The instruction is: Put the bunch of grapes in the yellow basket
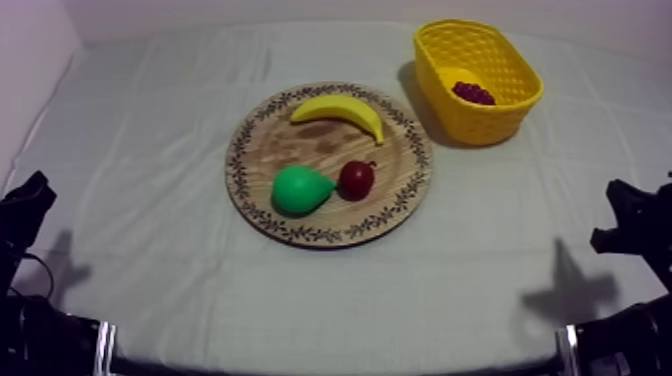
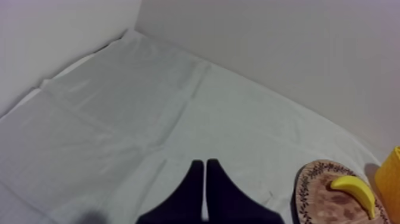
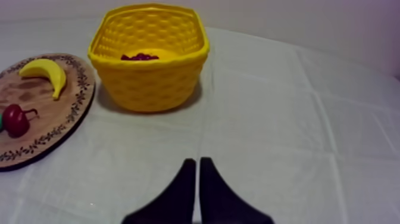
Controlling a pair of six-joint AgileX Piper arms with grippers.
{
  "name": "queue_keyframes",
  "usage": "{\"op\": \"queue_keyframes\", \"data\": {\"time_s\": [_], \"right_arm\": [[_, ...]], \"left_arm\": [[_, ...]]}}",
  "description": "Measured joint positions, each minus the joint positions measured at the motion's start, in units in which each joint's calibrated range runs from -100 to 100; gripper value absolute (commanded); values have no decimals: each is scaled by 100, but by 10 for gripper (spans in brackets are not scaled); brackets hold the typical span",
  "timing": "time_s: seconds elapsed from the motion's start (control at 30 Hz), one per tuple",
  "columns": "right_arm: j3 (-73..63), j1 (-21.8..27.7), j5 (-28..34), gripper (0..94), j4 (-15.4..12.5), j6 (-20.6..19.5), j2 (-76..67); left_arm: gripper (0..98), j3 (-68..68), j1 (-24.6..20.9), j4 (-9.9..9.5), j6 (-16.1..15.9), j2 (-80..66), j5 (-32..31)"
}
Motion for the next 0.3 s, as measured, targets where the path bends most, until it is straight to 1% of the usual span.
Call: {"op": "queue_keyframes", "data": {"time_s": [0.3], "right_arm": [[54,7,-63,2,-36,-10,-4]], "left_arm": [[1,0,0,0,0,0,0]]}}
